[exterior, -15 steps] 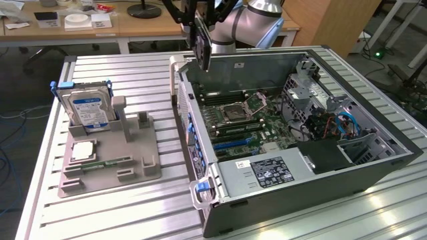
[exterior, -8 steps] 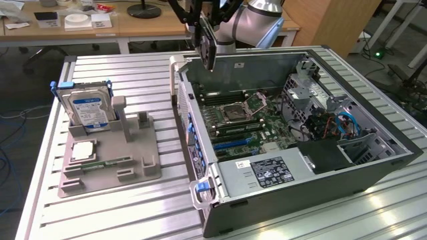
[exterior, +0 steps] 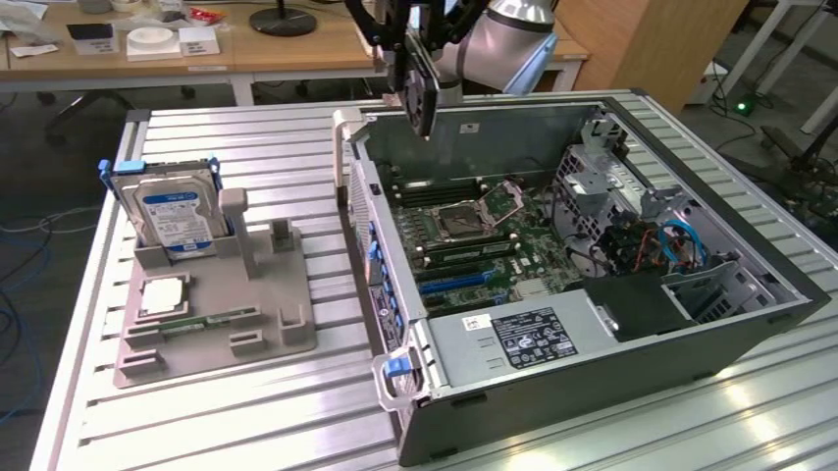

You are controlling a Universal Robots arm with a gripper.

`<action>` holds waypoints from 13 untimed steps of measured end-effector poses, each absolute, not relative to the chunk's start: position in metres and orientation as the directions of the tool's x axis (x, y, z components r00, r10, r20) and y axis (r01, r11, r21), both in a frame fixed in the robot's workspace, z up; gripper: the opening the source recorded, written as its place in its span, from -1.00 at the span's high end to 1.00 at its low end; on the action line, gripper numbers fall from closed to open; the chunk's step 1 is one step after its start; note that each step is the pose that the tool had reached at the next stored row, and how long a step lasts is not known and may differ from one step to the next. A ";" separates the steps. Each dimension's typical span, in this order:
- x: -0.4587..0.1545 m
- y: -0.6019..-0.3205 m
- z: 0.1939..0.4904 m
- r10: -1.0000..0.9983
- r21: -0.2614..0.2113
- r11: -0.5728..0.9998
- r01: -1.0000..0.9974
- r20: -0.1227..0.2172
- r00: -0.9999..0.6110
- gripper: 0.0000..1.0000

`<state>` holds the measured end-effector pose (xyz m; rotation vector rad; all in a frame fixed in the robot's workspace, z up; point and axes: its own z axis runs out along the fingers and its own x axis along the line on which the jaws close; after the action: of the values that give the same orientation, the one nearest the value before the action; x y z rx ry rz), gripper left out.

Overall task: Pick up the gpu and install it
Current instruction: 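Pick up the gpu and move the gpu toward the slot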

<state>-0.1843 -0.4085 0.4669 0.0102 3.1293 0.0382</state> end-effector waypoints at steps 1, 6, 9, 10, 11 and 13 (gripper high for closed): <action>-0.183 -0.409 0.467 0.007 0.024 1.000 0.006 -0.012 -1.000 0.43; -0.175 -0.409 0.467 0.006 0.024 1.000 0.006 -0.012 -1.000 0.43; -0.170 -0.409 0.467 0.006 0.024 1.000 0.006 -0.012 -1.000 0.43; -0.168 -0.409 0.467 0.006 0.024 1.000 0.006 -0.012 -1.000 0.43; -0.167 -0.409 0.467 0.006 0.024 1.000 0.006 -0.012 -1.000 0.43; -0.163 -0.409 0.467 0.006 0.024 1.000 0.005 -0.012 -1.000 0.43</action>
<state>-0.1634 -0.4085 0.4668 0.0086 3.1294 0.0380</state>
